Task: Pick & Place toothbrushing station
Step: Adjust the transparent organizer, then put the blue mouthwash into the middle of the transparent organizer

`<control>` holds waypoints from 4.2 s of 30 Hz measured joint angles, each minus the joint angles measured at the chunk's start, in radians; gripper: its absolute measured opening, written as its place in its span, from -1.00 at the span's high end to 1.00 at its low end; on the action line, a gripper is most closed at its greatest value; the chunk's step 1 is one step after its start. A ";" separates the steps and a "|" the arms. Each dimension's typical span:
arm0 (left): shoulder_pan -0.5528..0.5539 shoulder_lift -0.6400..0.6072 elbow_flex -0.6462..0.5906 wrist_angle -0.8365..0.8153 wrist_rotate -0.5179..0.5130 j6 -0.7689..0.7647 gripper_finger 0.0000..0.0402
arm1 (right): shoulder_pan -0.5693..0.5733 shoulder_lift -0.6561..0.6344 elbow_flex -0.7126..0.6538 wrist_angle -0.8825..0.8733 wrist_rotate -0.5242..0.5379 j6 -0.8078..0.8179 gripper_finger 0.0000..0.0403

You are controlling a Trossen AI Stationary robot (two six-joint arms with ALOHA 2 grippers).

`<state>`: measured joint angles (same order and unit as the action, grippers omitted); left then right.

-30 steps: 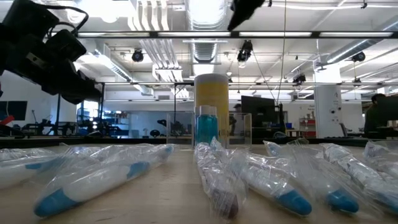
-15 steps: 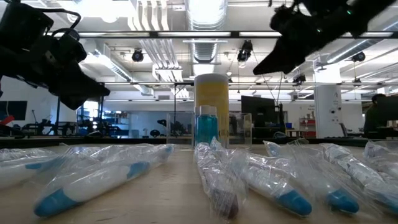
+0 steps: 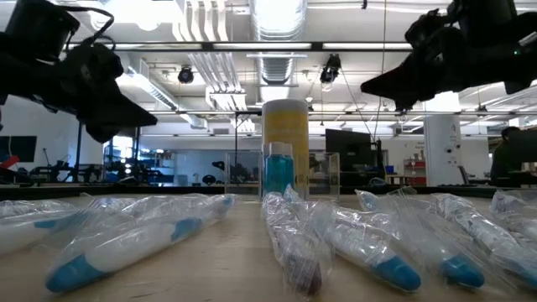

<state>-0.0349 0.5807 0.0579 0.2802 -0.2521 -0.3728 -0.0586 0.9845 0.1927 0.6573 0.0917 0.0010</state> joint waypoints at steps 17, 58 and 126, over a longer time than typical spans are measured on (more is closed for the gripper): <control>-0.001 0.459 0.178 0.026 -0.187 -0.075 0.99 | 0.000 0.150 0.012 -0.145 0.460 0.350 0.86; 0.014 0.869 0.458 0.069 -0.236 -0.015 0.96 | 0.004 0.694 0.295 -0.153 0.427 0.414 0.86; -0.100 0.414 0.199 0.055 -0.235 0.101 0.96 | 0.810 0.705 0.891 -1.254 -0.096 0.827 0.86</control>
<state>-0.1349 0.9943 0.2565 0.3347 -0.4870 -0.2722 0.7518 1.6897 1.0836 -0.5964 -0.0044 0.8279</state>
